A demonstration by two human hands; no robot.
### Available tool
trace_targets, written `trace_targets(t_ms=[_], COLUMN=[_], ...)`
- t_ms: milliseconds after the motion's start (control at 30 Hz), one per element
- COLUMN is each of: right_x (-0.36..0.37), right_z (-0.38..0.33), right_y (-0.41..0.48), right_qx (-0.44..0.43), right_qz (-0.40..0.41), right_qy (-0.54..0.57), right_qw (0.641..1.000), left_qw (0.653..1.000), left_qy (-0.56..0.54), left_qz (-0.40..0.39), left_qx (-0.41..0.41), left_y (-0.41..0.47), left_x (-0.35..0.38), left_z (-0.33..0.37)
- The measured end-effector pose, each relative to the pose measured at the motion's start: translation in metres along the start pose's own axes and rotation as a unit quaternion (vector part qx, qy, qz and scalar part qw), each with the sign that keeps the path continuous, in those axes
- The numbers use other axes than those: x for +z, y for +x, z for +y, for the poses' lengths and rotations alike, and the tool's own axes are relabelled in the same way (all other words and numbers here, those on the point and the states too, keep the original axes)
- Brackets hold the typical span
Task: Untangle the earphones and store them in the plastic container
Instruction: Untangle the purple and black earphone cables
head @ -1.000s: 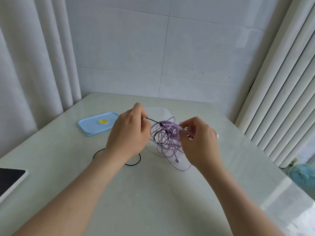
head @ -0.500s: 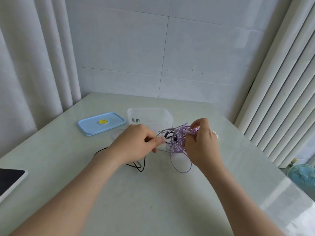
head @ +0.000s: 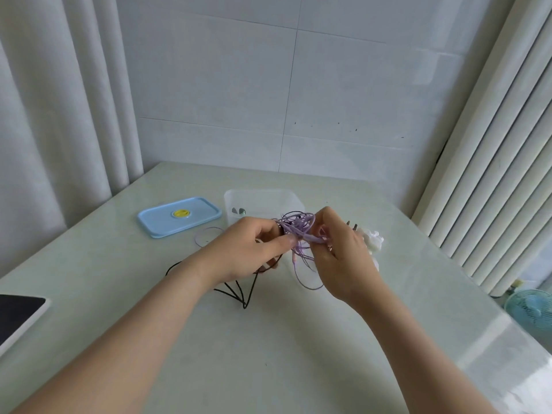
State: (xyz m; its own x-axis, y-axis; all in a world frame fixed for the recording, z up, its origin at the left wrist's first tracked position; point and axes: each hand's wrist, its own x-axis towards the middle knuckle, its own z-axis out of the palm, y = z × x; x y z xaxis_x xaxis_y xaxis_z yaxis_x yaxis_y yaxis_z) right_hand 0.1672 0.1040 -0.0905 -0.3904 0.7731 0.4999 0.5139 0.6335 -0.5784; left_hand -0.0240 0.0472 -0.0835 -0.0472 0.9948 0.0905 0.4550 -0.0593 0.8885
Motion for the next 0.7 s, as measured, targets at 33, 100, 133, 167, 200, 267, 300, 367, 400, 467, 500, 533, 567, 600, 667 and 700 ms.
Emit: trace_targets(t_ms=[33,100,133,167,200,267,300,367,400,467,500,533,567,600,667,700], right_x=[0.001,0.002,0.003,0.003,0.003,0.005,0.006,0.007,0.007,0.005,0.004,0.003,0.002,0.001,0.001,0.002], right_z=[0.0,0.001,0.003,0.005,0.007,0.011,0.012,0.012,0.012,0.013,0.013,0.011,0.009,0.006,0.0,-0.002], right_y=[0.0,0.0,0.0,0.002,0.003,0.004,0.003,0.002,0.003,0.003,0.003,0.003,0.002,0.001,-0.002,-0.003], right_qx=[-0.009,-0.014,-0.01,-0.005,-0.004,-0.016,-0.023,-0.032,-0.037,-0.055,-0.063,-0.069,-0.073,-0.073,-0.079,-0.086], right_qz=[-0.002,0.003,0.007,0.013,0.018,0.033,0.04,0.051,0.057,0.074,0.079,0.078,0.071,0.06,0.042,0.032], right_qy=[-0.011,-0.039,-0.051,-0.057,-0.06,-0.059,-0.059,-0.064,-0.071,-0.084,-0.088,-0.088,-0.084,-0.078,-0.072,-0.075], right_qw=[1.0,0.999,0.999,0.998,0.998,0.998,0.997,0.996,0.995,0.992,0.991,0.991,0.991,0.992,0.993,0.993], left_qw=[1.0,0.998,0.997,0.996,0.994,0.991,0.992,0.994,0.995,0.995,0.995,0.995,0.996,0.996,0.994,0.992], left_qy=[0.025,0.052,0.05,0.049,0.052,0.056,0.052,0.029,0.021,0.01,0.006,0.005,0.005,0.008,0.036,0.055], left_qz=[0.014,0.04,0.057,0.078,0.097,0.116,0.111,0.1,0.099,0.097,0.094,0.09,0.086,0.082,0.087,0.095], left_qx=[0.013,0.024,0.02,0.017,0.016,0.021,0.025,0.025,0.024,0.032,0.036,0.036,0.037,0.039,0.055,0.063], left_y=[0.0,0.002,0.002,0.002,0.002,0.002,0.002,0.002,0.003,0.004,0.004,0.004,0.004,0.004,0.005,0.005], left_x=[-0.001,-0.003,-0.003,-0.004,-0.004,-0.005,-0.005,-0.007,-0.008,-0.008,-0.008,-0.008,-0.008,-0.007,-0.006,-0.006], left_z=[-0.001,-0.003,-0.004,-0.003,-0.004,-0.004,-0.004,-0.004,-0.004,-0.004,-0.004,-0.004,-0.003,-0.004,-0.006,-0.006])
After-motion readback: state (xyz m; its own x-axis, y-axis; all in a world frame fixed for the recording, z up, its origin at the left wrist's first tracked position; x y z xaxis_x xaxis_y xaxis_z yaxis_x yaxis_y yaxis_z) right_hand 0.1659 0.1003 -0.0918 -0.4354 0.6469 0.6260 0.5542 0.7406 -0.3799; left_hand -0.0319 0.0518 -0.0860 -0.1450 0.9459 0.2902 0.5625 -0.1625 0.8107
